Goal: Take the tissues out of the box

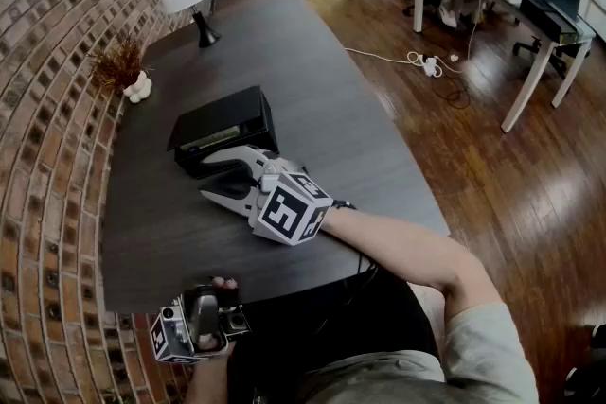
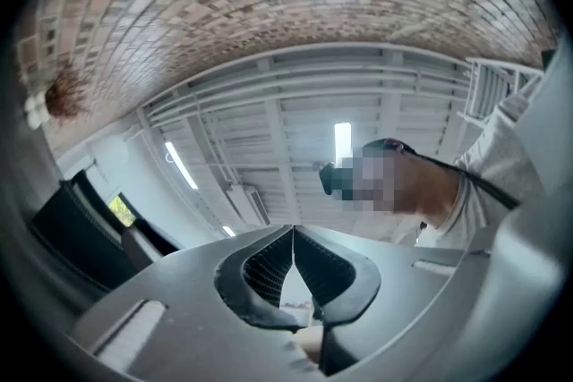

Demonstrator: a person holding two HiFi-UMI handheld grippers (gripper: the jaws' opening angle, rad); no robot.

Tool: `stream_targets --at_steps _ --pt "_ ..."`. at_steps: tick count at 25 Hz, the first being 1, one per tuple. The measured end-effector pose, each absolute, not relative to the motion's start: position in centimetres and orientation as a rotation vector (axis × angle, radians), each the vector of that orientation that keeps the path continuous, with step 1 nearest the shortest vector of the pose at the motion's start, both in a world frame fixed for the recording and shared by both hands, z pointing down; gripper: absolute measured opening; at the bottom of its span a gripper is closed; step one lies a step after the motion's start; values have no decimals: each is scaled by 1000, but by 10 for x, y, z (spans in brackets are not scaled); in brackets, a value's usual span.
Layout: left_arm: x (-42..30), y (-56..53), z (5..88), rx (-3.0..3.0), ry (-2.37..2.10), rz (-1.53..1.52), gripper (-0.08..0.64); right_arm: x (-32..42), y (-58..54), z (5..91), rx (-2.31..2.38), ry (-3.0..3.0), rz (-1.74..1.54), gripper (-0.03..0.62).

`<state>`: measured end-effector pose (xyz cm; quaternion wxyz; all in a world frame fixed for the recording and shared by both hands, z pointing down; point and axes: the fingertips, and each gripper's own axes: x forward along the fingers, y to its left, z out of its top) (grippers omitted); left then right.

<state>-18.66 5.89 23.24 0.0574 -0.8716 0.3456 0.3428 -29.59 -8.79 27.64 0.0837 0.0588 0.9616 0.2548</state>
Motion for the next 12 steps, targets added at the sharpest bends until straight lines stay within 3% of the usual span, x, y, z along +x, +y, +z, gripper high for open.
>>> stream_targets --at_steps 6,12 --pt "-202 -10 230 -2549 1283 441 103 -289 -94 281 196 2893 775 146" --pt "-280 -79 253 -2499 1675 381 104 -289 -117 280 111 2937 660 146"
